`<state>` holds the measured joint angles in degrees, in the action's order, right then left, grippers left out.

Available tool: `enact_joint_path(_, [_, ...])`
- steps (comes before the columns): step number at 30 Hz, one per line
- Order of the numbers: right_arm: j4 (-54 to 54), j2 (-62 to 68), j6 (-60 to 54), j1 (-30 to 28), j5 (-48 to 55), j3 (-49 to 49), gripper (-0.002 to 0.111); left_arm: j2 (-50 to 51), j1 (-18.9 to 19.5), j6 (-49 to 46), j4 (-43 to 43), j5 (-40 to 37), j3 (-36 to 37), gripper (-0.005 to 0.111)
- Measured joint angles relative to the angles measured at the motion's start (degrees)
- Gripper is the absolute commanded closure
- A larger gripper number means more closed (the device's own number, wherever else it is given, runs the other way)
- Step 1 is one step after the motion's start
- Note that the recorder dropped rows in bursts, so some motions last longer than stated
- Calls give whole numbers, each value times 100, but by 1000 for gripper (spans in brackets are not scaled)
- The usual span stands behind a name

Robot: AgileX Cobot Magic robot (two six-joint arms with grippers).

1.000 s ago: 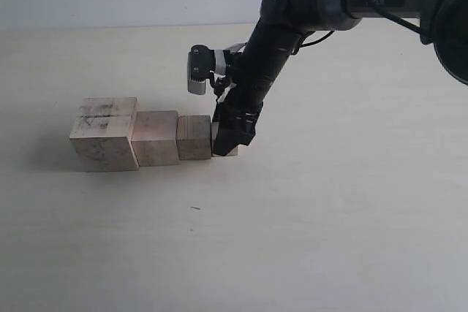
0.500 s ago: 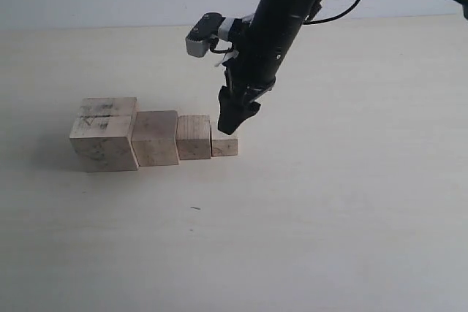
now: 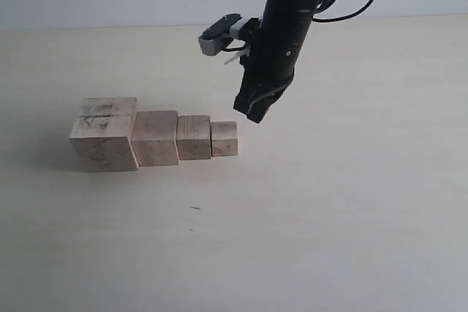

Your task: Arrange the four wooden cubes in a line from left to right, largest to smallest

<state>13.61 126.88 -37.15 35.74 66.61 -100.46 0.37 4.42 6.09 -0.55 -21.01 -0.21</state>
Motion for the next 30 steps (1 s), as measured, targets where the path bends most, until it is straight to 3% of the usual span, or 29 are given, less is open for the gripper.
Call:
enact_joint_path(12, [-28, 457, 416, 0, -45, 0, 108, 0, 0, 0, 0, 0, 0, 107])
enact_joint_path(30, [721, 672, 131, 0, -32, 0, 108, 0, 0, 0, 0, 0, 0, 107])
